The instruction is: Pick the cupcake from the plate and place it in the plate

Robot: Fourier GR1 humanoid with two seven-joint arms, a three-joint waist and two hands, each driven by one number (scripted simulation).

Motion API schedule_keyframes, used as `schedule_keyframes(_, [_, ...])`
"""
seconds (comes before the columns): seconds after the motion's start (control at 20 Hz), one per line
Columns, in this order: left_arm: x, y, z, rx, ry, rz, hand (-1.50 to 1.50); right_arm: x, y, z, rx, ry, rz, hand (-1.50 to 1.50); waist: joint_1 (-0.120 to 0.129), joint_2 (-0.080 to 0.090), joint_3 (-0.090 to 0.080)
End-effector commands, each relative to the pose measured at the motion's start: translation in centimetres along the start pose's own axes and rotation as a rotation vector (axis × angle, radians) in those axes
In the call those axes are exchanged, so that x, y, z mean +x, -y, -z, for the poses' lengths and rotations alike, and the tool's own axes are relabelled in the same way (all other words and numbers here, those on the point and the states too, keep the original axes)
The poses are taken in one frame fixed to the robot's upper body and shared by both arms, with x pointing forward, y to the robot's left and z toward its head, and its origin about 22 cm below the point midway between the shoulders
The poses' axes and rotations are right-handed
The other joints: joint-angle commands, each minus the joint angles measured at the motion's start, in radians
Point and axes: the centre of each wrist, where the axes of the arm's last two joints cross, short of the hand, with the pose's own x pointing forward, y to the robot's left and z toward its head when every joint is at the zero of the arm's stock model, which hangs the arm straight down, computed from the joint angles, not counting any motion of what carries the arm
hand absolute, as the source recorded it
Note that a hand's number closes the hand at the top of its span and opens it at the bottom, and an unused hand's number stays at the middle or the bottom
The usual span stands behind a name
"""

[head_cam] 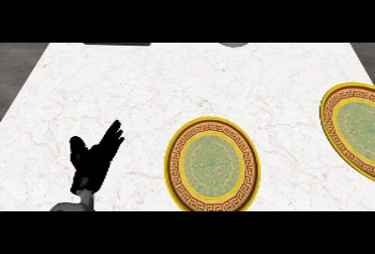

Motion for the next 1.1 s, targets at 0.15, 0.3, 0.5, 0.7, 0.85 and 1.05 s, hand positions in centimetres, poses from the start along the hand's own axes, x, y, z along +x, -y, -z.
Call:
schedule_keyframes(0.15, [1.2,0.3,0.7,-0.033,0.022,0.021,0.00,-1.3,0.3,0.7,0.264,-0.172,-0.261,-1.50,0.038,0.013,0.002])
schedule_keyframes(0.3, [1.3,0.6,0.8,-0.025,0.016,0.005,0.00,-1.9,-1.3,-0.3,0.352,-0.164,-0.161,-1.50,0.032,0.014,0.005])
schedule_keyframes(0.5, [0.0,0.6,0.2,-0.032,0.009,0.007,0.00,-1.4,-1.8,0.5,0.318,-0.110,0.010,-1.50,0.032,0.014,0.006])
schedule_keyframes(0.7, [0.8,2.2,0.8,-0.032,0.015,-0.013,0.00,-1.3,-2.2,0.5,0.212,-0.065,0.193,-1.50,0.013,0.013,0.007])
schedule_keyframes(0.85, [0.2,0.7,-0.2,-0.009,-0.005,0.009,0.00,-0.6,-0.1,2.6,0.131,-0.078,0.300,-1.50,0.017,0.007,0.005])
schedule_keyframes(1.05, [-0.6,2.4,0.5,-0.022,0.004,0.006,0.00,-2.3,2.8,1.6,0.128,-0.136,0.357,-1.50,0.007,0.011,0.005])
